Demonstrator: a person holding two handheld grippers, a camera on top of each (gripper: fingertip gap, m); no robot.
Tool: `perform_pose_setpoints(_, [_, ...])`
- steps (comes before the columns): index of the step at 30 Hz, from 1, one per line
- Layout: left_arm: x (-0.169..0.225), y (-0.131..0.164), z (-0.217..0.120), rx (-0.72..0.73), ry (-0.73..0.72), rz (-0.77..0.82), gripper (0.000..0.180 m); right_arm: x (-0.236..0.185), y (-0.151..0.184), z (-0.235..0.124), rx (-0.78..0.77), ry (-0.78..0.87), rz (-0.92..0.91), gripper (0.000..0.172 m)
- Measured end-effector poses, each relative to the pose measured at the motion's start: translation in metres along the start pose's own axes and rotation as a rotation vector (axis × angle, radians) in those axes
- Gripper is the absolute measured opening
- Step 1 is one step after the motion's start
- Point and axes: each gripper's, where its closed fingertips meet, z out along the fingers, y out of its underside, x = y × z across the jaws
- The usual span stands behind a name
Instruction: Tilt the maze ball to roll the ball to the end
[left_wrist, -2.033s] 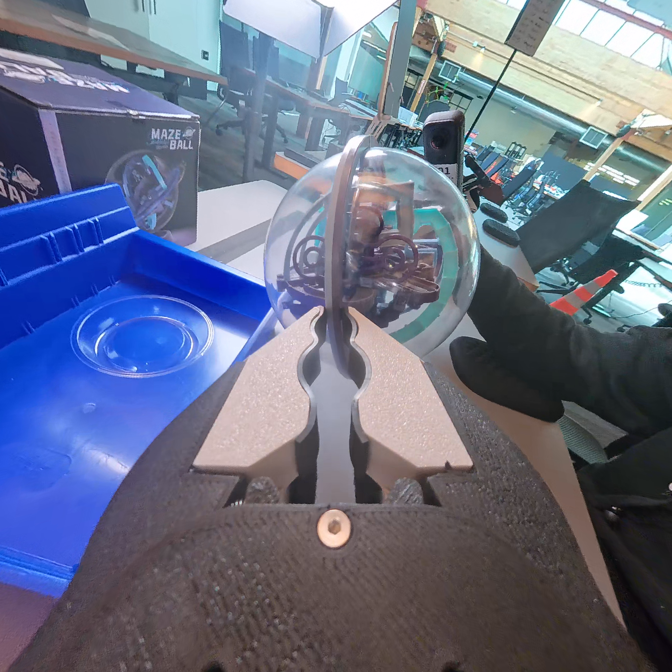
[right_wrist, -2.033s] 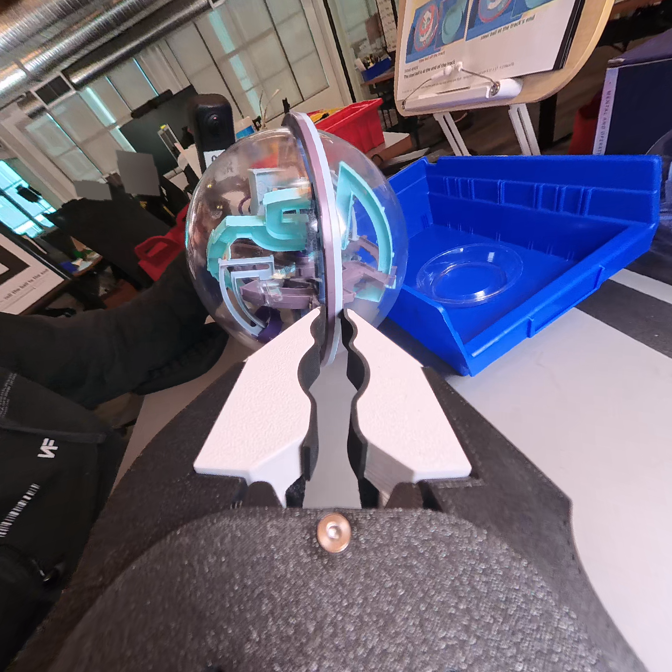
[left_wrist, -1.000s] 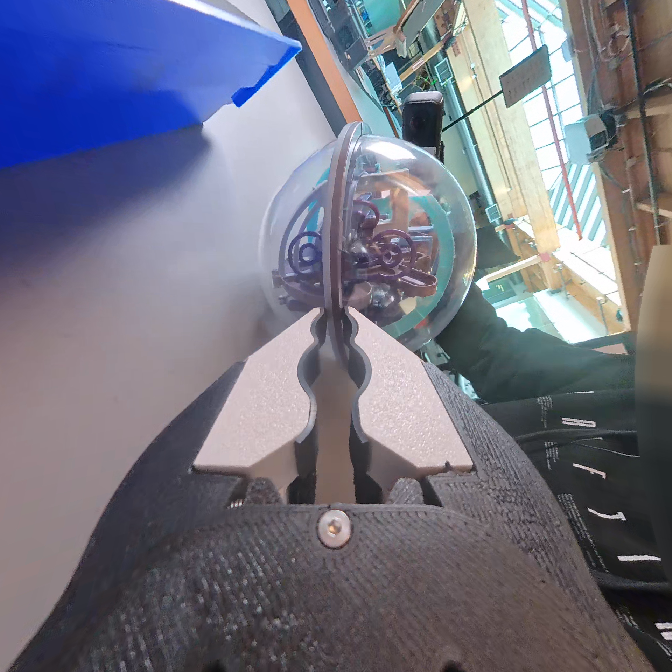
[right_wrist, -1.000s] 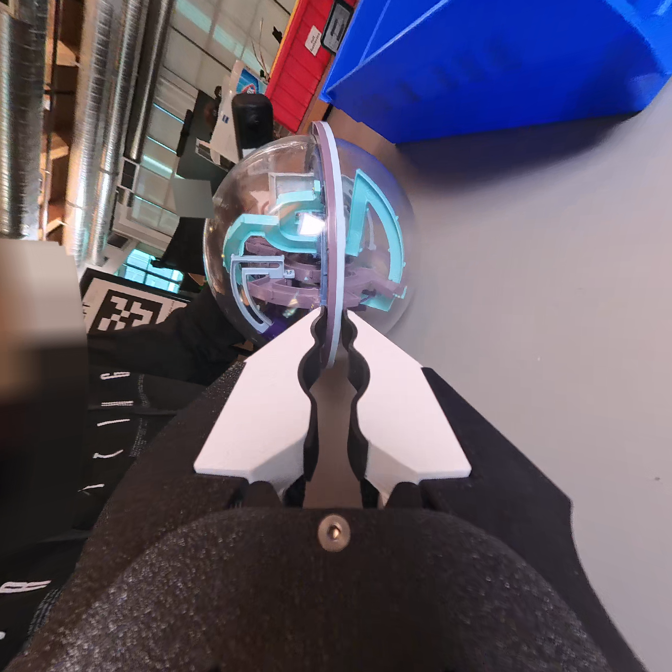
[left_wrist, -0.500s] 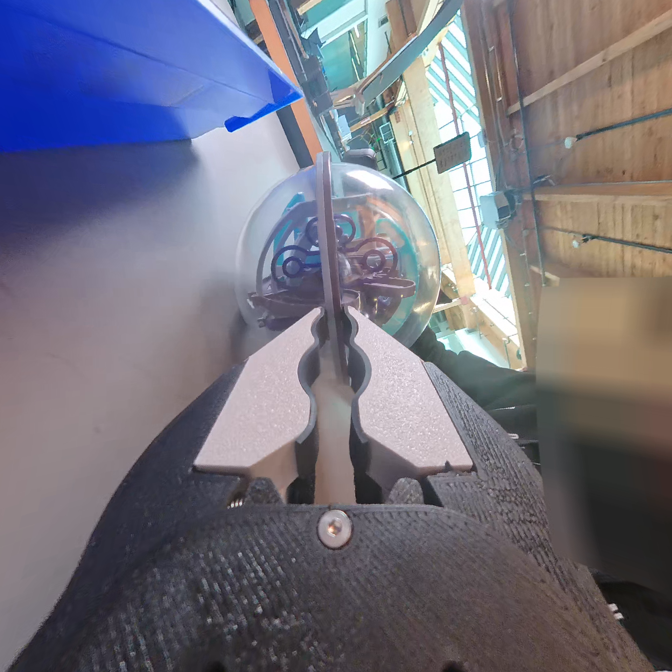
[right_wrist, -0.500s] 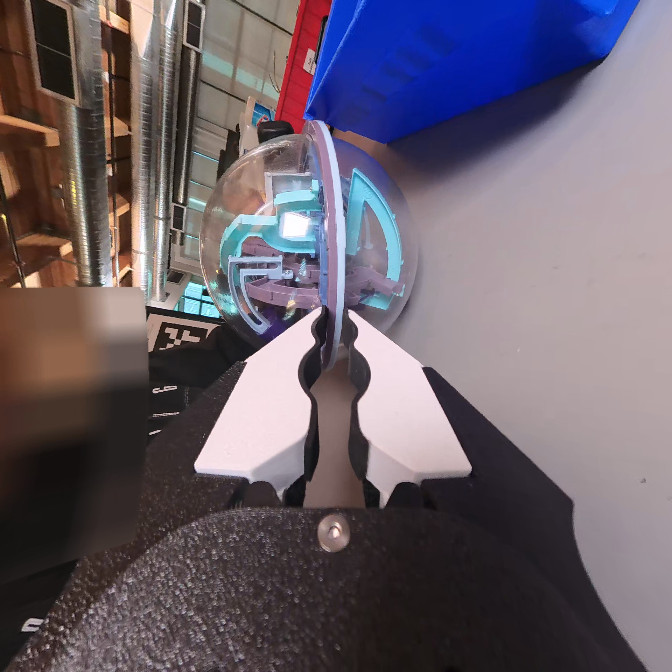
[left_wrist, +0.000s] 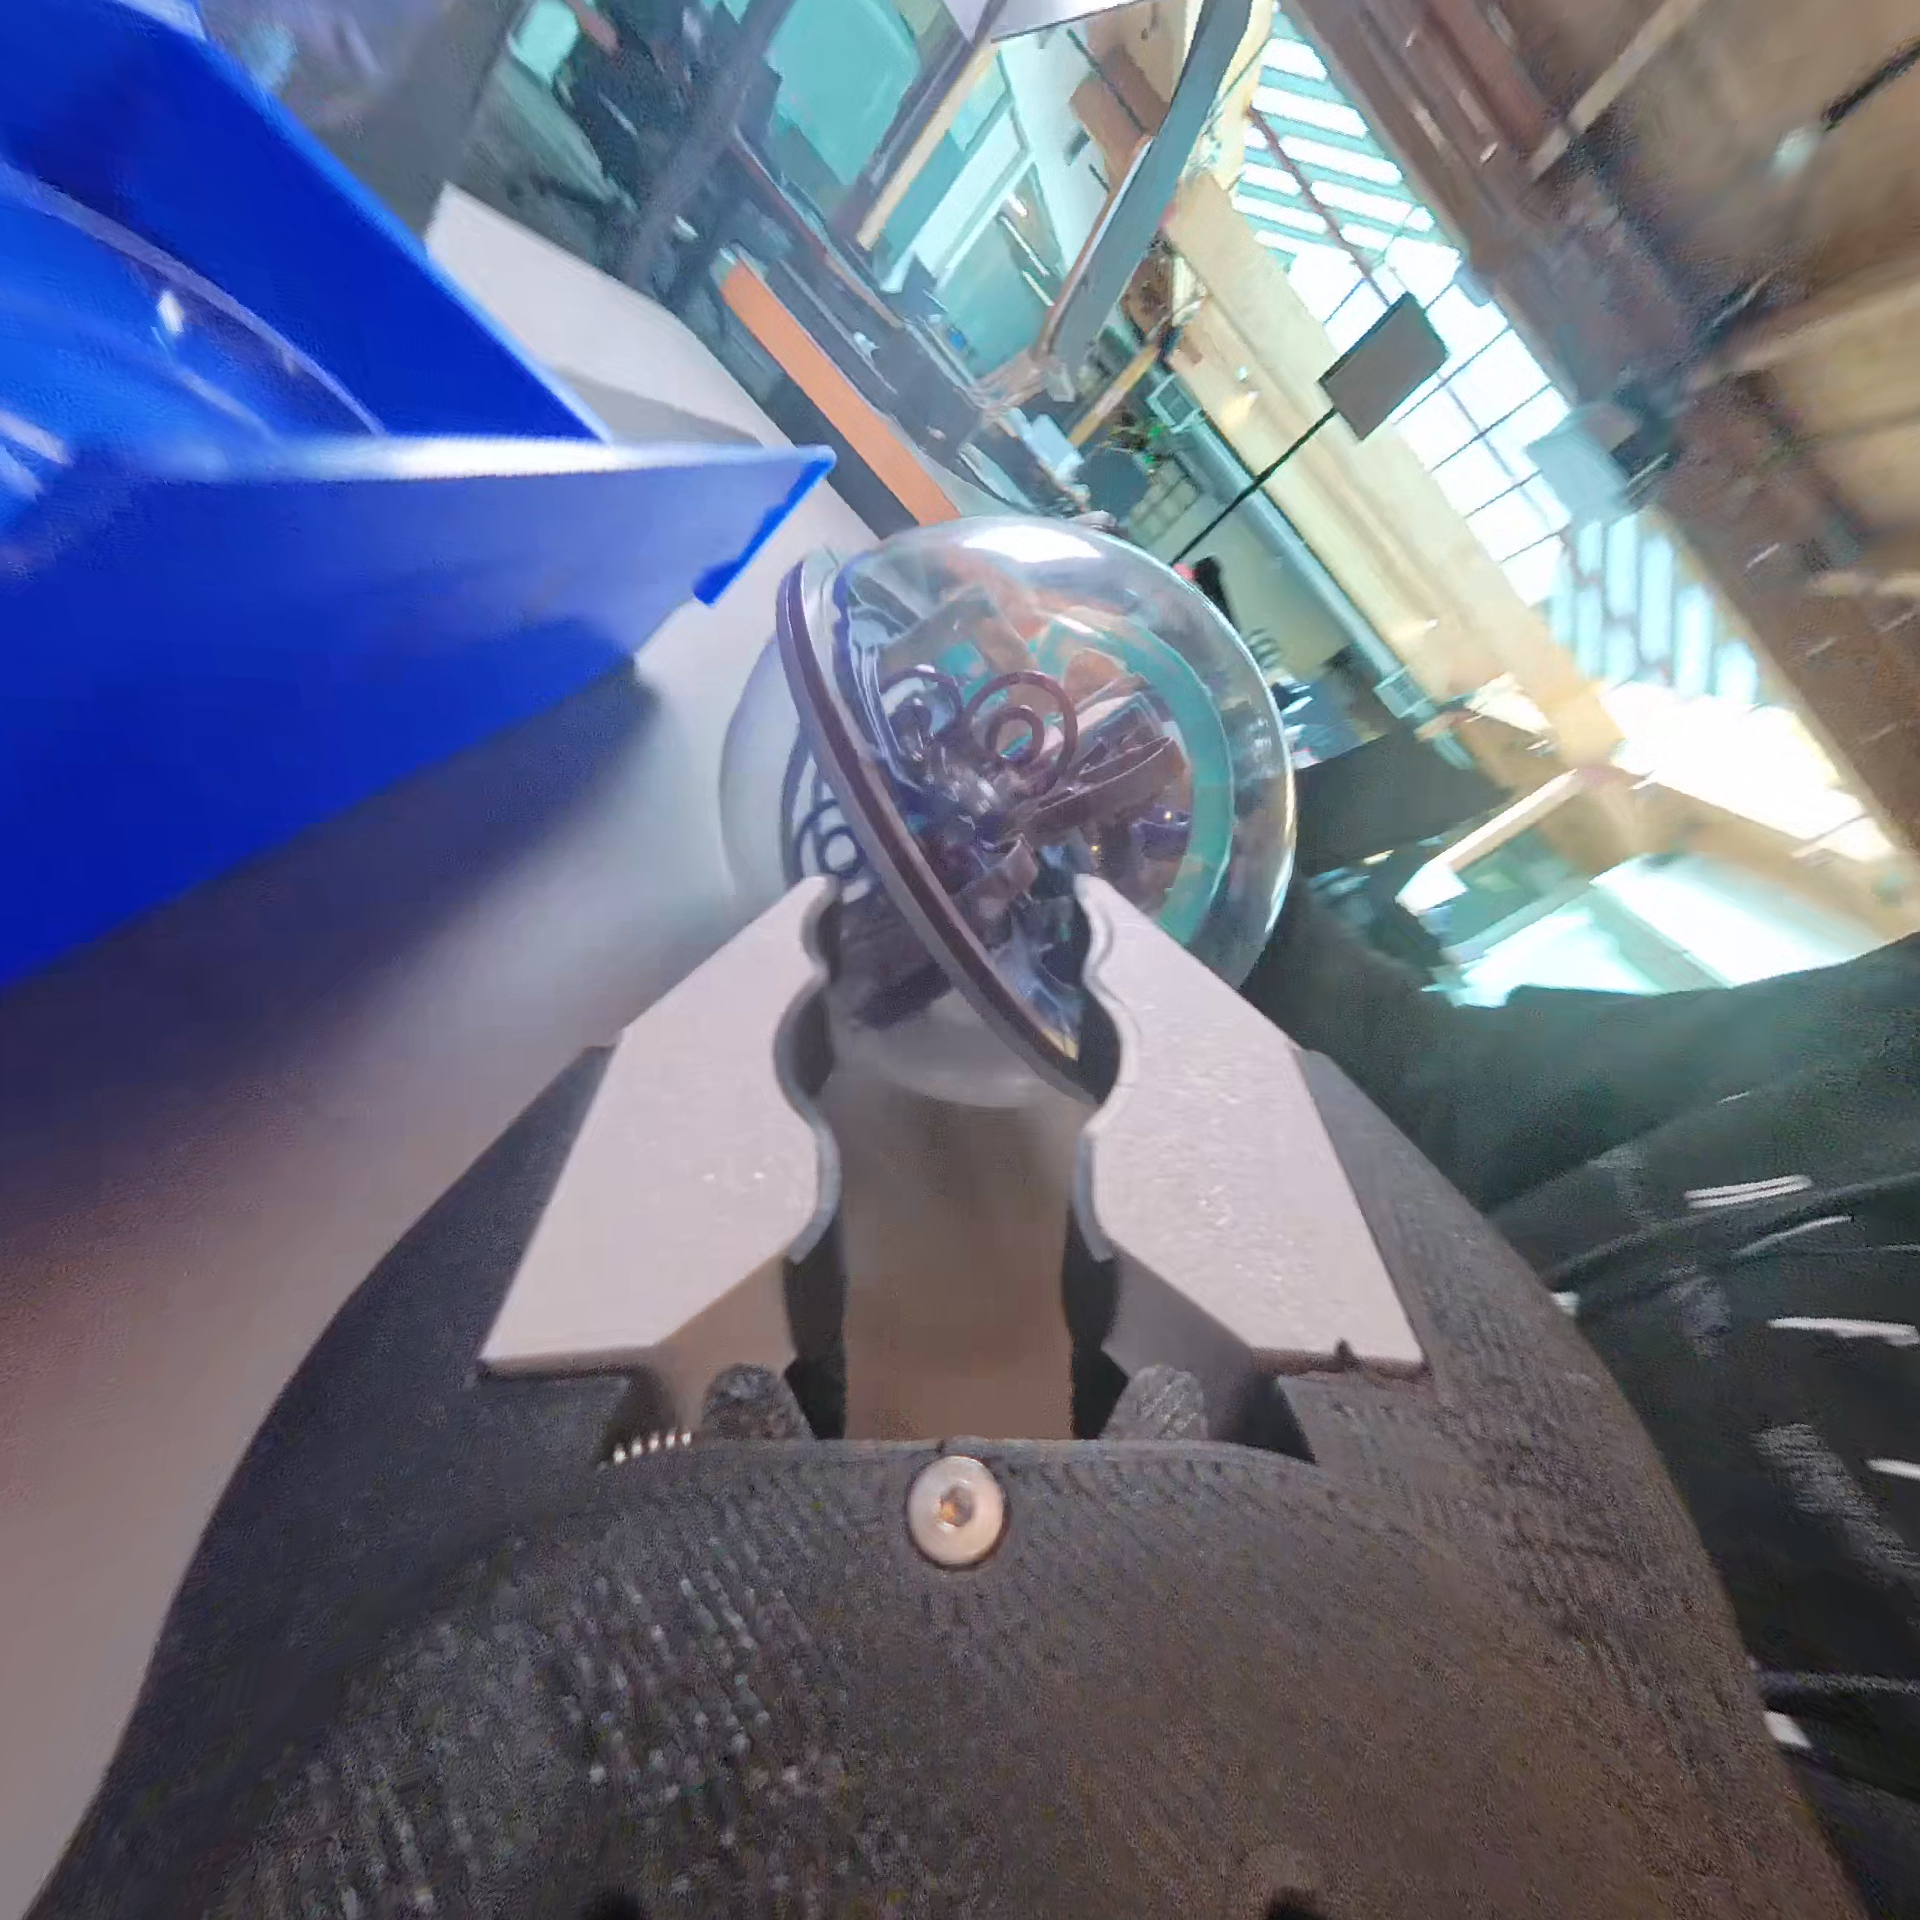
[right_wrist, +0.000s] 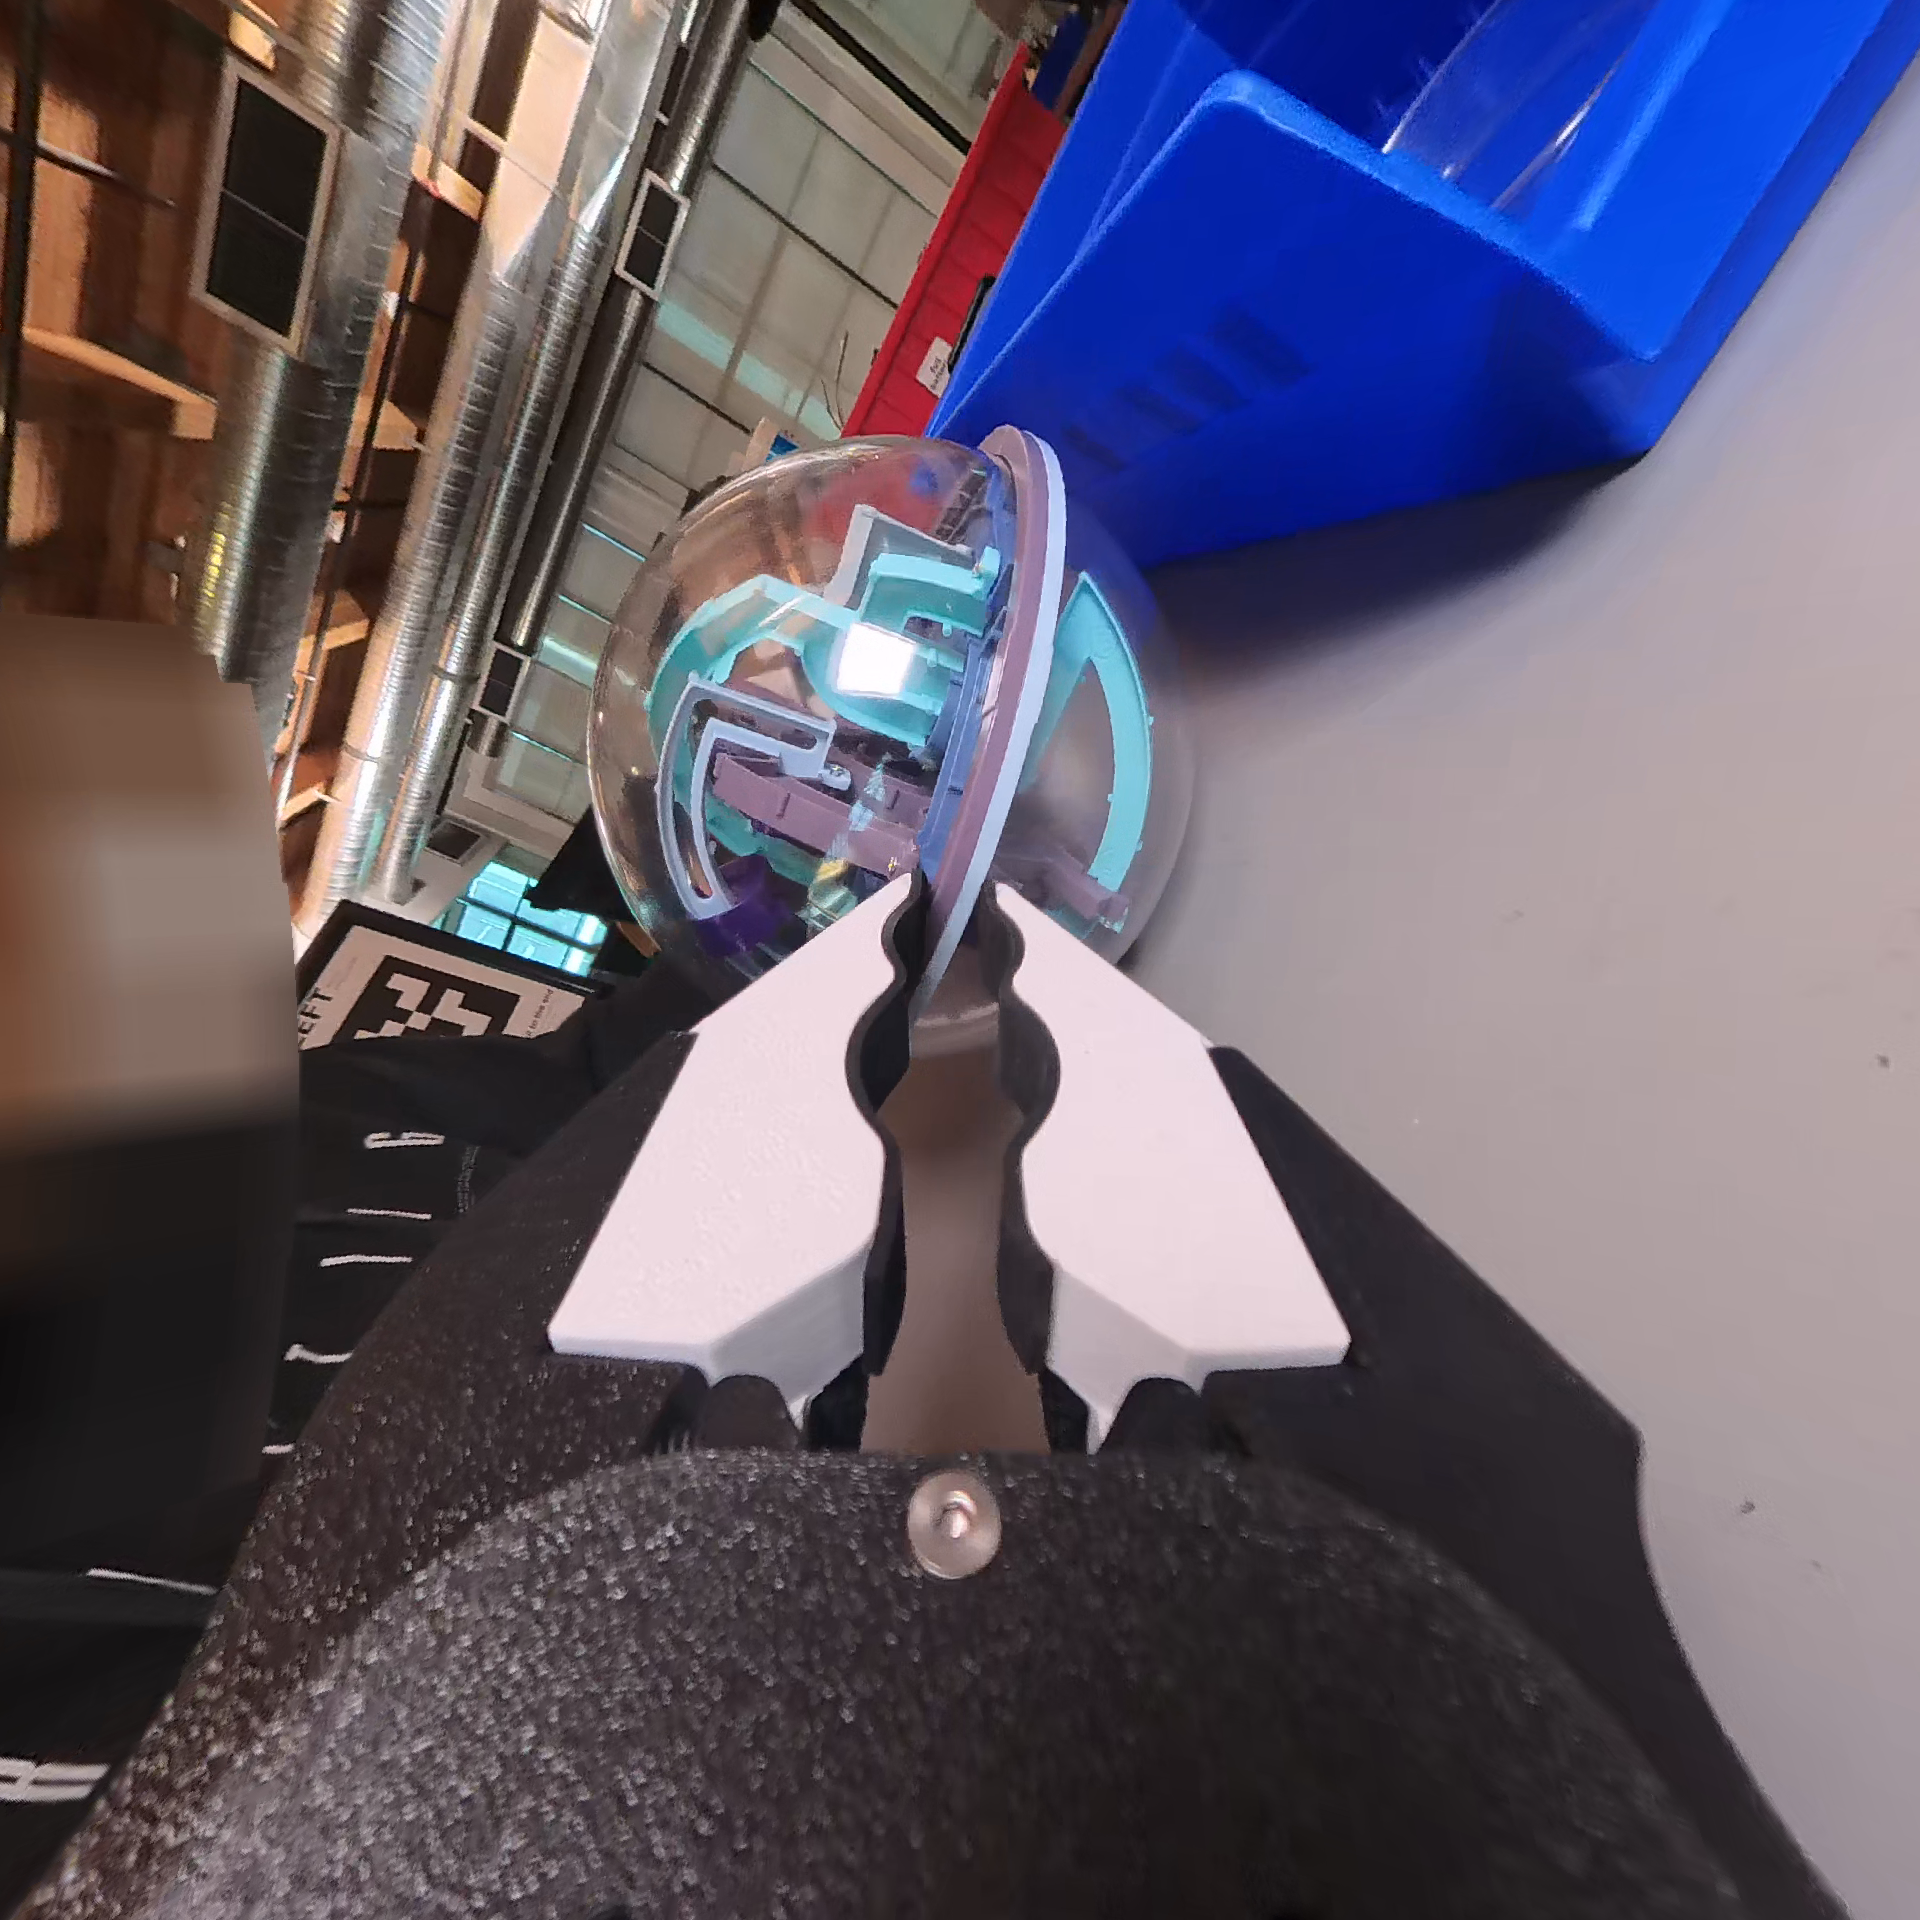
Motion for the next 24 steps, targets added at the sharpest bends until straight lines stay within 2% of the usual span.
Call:
perform_pose_setpoints(3, [0.008,-0.017,-0.004,0.086,-0.087,0.307,0.094,0.002,0.000,-0.001,0.011,0.003,-0.008,0.007])
perform_pose_setpoints(5, [0.018,-0.019,0.001,0.076,-0.126,0.523,0.112,0.004,0.000,-0.001,0.007,0.021,-0.021,0.007])
perform_pose_setpoints(7, [0.029,-0.013,0.014,0.025,-0.109,0.637,0.122,0.004,-0.002,-0.001,0.009,0.027,-0.026,0.007])
perform_pose_setpoints(11, [0.036,0.008,0.042,-0.104,-0.047,0.758,0.126,0.002,-0.003,0.003,0.014,0.009,-0.023,0.007])
perform_pose_setpoints(16, [0.033,0.008,0.054,-0.109,-0.018,0.741,0.129,0.007,-0.006,0.002,0.048,0.026,-0.039,0.007])
perform_pose_setpoints(24, [0.025,0.006,0.045,-0.094,0.015,0.510,0.129,-0.005,-0.002,0.005,0.036,0.009,-0.230,0.015])
